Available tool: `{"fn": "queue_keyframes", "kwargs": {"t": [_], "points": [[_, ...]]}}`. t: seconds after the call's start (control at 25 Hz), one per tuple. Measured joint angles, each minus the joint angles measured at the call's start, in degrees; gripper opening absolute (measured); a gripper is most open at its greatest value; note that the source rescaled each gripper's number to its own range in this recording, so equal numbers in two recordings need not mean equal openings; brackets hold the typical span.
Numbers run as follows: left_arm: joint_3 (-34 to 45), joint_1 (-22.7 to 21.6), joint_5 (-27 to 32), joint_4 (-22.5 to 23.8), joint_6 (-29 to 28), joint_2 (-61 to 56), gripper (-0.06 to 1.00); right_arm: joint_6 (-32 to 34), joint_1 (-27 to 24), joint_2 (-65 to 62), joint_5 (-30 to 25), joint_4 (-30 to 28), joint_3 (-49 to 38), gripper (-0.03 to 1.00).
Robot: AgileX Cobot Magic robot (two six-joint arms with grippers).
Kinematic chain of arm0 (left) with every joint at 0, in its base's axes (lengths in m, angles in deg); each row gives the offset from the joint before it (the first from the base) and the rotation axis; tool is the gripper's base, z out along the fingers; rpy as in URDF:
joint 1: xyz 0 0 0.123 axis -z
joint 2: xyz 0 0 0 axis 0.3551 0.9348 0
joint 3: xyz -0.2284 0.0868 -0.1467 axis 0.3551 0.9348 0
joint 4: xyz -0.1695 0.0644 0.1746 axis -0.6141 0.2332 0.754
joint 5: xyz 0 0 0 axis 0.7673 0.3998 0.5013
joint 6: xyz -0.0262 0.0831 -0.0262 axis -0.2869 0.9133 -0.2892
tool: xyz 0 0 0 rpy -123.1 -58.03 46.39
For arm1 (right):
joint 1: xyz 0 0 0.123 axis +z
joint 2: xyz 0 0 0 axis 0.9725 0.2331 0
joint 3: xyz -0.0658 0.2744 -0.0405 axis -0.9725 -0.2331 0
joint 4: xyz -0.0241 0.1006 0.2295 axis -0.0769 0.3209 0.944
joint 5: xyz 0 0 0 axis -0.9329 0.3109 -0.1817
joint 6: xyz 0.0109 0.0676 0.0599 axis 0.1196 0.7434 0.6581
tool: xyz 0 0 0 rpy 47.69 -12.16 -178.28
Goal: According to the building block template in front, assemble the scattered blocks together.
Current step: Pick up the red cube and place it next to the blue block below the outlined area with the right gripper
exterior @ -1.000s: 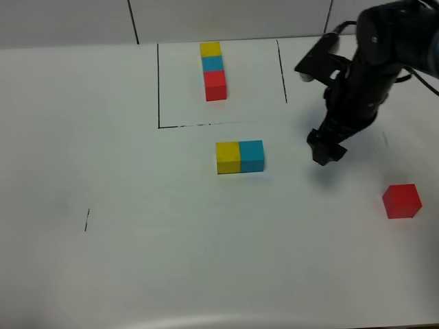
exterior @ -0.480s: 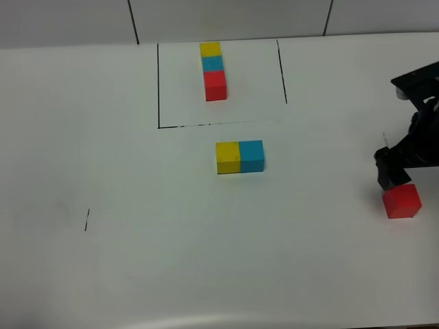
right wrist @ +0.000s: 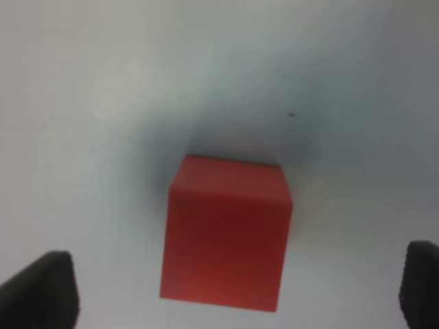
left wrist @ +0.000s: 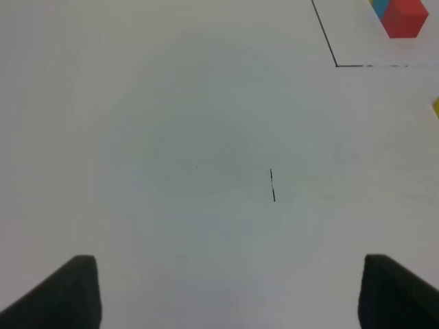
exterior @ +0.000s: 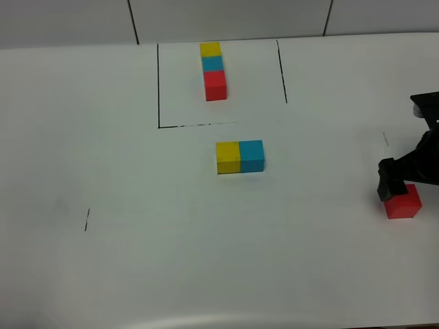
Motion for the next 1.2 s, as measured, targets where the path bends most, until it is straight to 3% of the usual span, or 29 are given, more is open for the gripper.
{"fn": "queue_keyframes", "kwargs": {"t": [0.24, 0.96, 1.2], "points": [[0.0, 0.0, 0.0, 0.0, 0.0, 0.0, 0.63, 3.9, 0.0, 2.7, 1.9, 0.5, 0.0, 0.92], [0.0, 0.0, 0.0, 0.0, 0.0, 0.0, 0.63, 4.2, 0.0, 7.9, 3.1, 0.2, -0.6, 0.82], [0.0, 0.0, 0.0, 0.0, 0.0, 0.0, 0.63, 4.1, 0.0, 8.5, 3.4, 0.2, -0.6, 0.75]]}}
